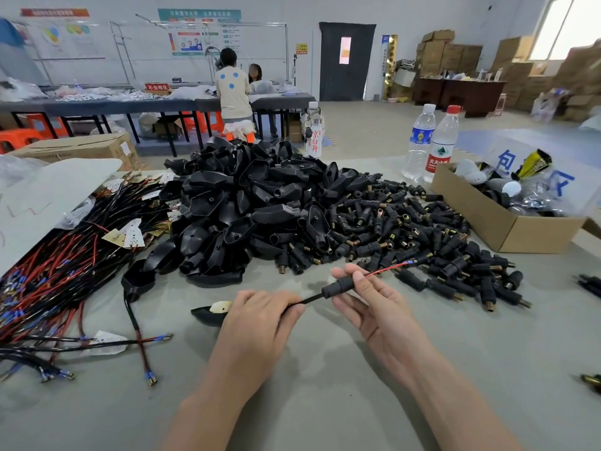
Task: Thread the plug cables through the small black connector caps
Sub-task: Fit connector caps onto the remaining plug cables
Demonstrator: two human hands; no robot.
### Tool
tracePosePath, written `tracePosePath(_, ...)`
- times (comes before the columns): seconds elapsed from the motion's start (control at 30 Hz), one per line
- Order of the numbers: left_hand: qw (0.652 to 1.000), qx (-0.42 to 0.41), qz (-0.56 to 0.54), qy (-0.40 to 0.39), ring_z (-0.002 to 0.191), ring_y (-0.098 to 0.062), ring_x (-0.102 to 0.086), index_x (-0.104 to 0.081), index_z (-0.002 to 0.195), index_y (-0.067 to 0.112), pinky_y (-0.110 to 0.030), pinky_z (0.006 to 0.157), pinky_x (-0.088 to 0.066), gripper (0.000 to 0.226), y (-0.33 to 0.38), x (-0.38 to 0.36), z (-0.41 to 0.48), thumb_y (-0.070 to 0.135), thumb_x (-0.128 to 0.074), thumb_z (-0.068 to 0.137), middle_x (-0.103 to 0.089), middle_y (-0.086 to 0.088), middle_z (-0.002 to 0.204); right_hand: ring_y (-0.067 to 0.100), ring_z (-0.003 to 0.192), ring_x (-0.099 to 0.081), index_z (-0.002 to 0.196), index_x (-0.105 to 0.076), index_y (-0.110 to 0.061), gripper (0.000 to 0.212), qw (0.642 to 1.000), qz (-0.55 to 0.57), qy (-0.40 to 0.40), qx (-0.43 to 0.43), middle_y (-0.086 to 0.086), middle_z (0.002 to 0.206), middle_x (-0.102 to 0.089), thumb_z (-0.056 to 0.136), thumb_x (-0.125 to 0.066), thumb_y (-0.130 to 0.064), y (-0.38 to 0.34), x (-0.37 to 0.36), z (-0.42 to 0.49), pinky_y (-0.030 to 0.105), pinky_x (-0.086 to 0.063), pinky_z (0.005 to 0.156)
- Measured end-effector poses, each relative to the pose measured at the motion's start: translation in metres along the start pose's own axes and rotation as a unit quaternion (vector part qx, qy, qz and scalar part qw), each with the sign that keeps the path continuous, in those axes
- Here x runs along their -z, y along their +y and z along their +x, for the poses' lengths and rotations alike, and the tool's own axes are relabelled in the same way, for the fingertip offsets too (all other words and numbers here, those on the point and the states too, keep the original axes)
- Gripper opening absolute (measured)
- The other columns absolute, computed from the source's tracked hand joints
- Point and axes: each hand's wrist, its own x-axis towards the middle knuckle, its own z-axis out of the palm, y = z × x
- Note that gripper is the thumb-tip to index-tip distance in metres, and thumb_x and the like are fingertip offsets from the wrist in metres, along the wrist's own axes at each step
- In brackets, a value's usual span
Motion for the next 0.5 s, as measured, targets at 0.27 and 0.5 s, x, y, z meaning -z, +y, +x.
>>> tracePosePath(0.27, 0.999, 0.001, -0.050, -0.016, 0.070, 0.000, -0.050, -0.064, 0.090, 0.026, -0.029, 0.087, -0.039, 0.019, 0.0053, -0.0036, -0.0013, 0.035, -0.051, 0.100, -0.049, 0.024, 0.069, 0.023, 0.102, -0.073, 0.119, -0.066, -0.009, 0.034, 1.000, 0.007, -0.013, -0.007, 0.010, 0.122, -0.071, 0.089, -0.063, -0.023, -0.0040, 0.0002, -0.0015, 0.027, -0.059, 0.077)
tracePosePath(0.5, 0.999, -0.018, -0.030, 0.011, 0.073, 0.001, -0.046, -0.062, 0.087, 0.026, -0.021, 0.083, -0.036, 0.023, 0.0094, -0.0018, -0.0002, 0.039, -0.048, 0.101, -0.043, 0.026, 0.068, 0.022, 0.094, -0.074, 0.106, -0.070, -0.008, 0.026, 1.000, 0.023, 0.005, -0.020, 0.015, 0.118, -0.072, 0.086, -0.066, -0.024, -0.0006, -0.0015, -0.0016, 0.026, -0.060, 0.073)
